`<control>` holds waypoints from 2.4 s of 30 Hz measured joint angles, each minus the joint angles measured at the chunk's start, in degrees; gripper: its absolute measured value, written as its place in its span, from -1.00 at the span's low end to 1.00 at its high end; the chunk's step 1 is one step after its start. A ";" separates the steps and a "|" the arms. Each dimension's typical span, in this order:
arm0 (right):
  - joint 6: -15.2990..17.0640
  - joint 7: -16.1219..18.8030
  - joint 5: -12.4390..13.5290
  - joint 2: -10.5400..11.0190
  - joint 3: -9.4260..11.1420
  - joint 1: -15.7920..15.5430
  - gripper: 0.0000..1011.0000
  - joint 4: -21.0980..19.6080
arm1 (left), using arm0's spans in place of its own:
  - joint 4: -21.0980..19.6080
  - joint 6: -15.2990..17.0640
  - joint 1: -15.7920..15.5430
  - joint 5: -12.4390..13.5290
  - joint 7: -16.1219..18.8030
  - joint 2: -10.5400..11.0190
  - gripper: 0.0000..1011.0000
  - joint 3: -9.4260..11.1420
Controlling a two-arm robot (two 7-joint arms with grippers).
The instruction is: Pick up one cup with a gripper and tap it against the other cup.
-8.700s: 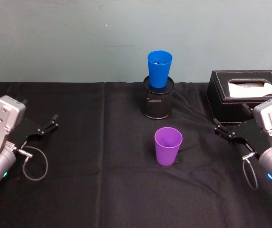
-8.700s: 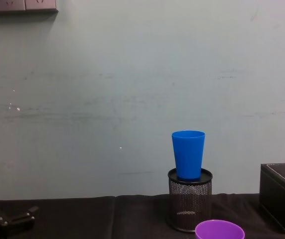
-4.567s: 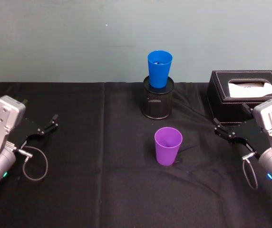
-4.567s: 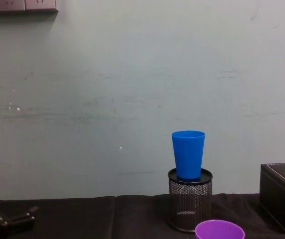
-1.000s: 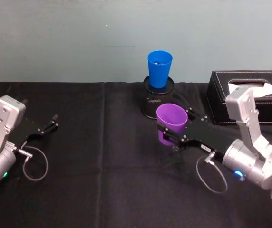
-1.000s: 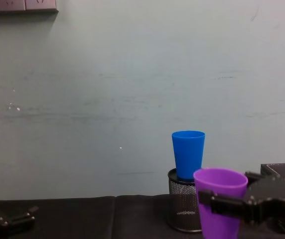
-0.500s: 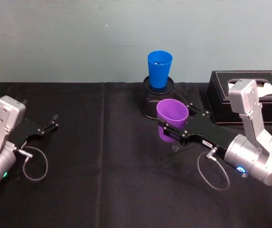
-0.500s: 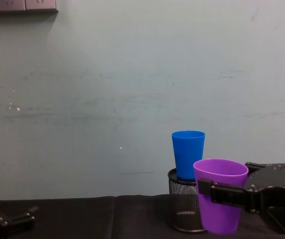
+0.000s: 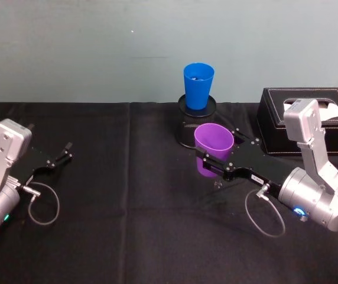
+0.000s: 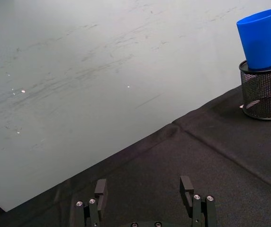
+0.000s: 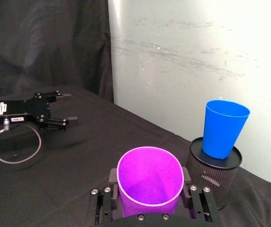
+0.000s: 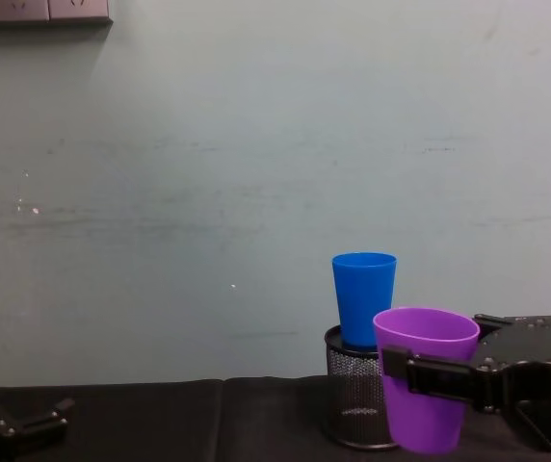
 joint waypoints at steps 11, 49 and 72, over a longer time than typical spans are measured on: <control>-0.08 0.03 -0.05 0.00 -0.02 0.00 0.46 0.06 | 0.00 0.00 0.00 0.00 0.00 0.00 0.98 0.00; -0.10 0.03 -0.04 0.00 -0.02 0.00 0.46 0.05 | 0.00 0.00 0.00 0.00 0.00 0.00 0.98 0.00; -0.10 0.03 -0.04 0.00 -0.02 0.00 0.46 0.05 | 0.00 0.00 0.00 0.00 0.00 0.00 0.98 0.00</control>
